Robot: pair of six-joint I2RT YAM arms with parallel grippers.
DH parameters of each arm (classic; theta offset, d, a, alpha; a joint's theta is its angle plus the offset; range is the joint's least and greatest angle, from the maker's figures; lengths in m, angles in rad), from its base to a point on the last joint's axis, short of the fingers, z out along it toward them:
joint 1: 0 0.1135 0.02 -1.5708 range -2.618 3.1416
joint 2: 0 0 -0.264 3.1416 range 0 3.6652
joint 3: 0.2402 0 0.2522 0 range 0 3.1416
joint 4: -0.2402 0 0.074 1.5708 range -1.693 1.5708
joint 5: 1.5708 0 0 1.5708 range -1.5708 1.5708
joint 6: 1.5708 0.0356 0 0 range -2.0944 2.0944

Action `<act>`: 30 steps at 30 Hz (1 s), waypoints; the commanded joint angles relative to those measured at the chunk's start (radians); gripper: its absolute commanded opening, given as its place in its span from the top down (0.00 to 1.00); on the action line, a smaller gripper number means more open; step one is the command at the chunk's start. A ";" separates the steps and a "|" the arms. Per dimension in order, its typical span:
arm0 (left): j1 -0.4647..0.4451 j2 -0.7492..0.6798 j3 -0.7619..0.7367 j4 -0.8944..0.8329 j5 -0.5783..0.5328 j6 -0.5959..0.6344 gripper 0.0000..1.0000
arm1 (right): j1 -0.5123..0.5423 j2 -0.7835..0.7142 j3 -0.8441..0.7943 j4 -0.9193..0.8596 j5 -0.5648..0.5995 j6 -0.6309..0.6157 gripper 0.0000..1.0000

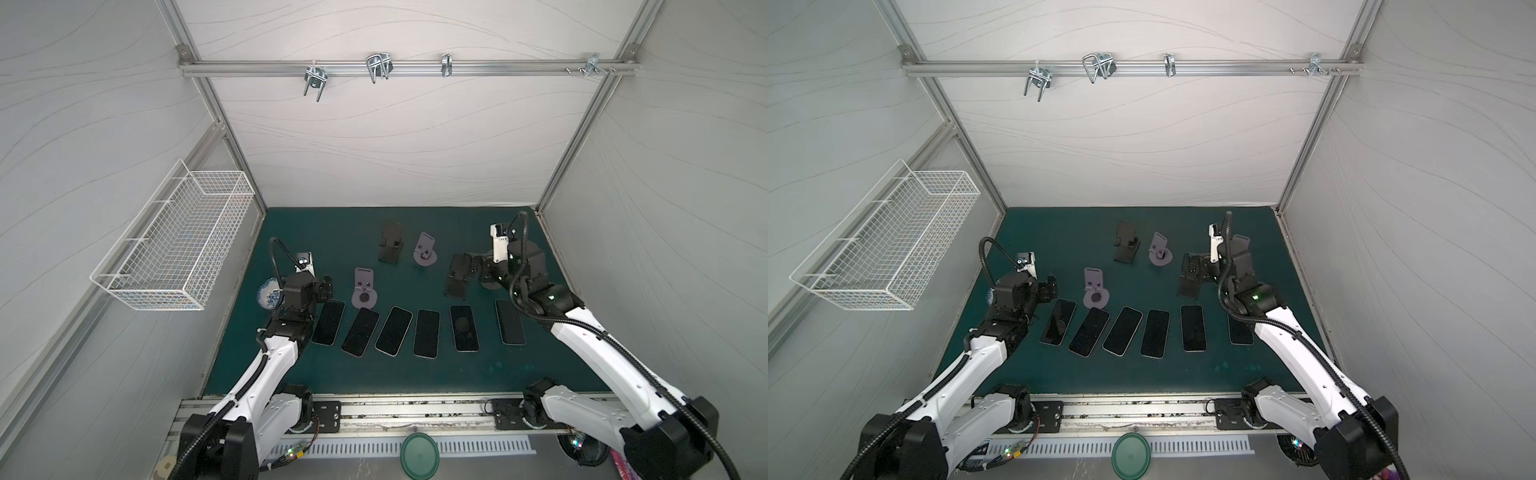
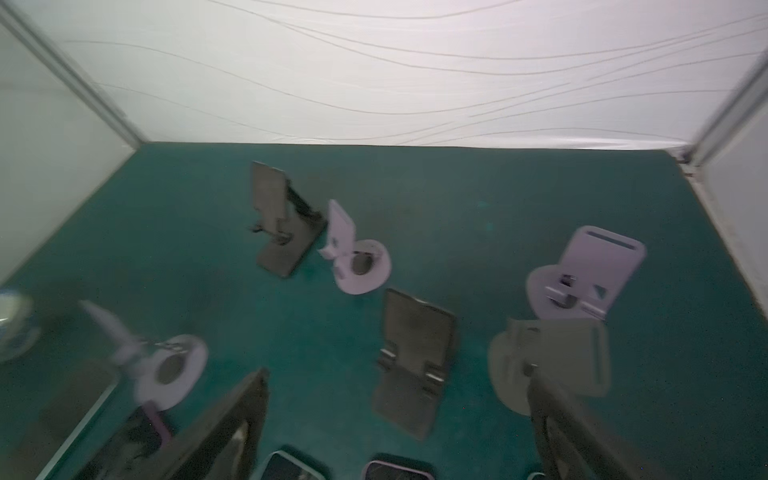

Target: Remove the phone from the phone stand

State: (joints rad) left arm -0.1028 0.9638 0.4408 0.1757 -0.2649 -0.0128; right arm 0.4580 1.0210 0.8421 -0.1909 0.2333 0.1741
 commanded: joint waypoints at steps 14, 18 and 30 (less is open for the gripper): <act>0.006 0.209 -0.245 0.664 -0.159 -0.020 0.13 | -0.222 0.201 -0.471 0.766 -0.002 -0.237 0.01; 0.007 0.269 -0.269 0.796 -0.109 0.013 0.13 | -0.250 0.274 -0.514 0.895 -0.093 -0.265 0.01; 0.079 0.517 -0.269 1.073 0.061 0.002 0.12 | -0.458 0.386 -0.468 0.970 -0.455 -0.173 0.01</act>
State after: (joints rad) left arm -0.0498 1.4422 0.1661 1.0889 -0.2626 0.0059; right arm 0.0650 1.3720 0.3523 0.7090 -0.0811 -0.0639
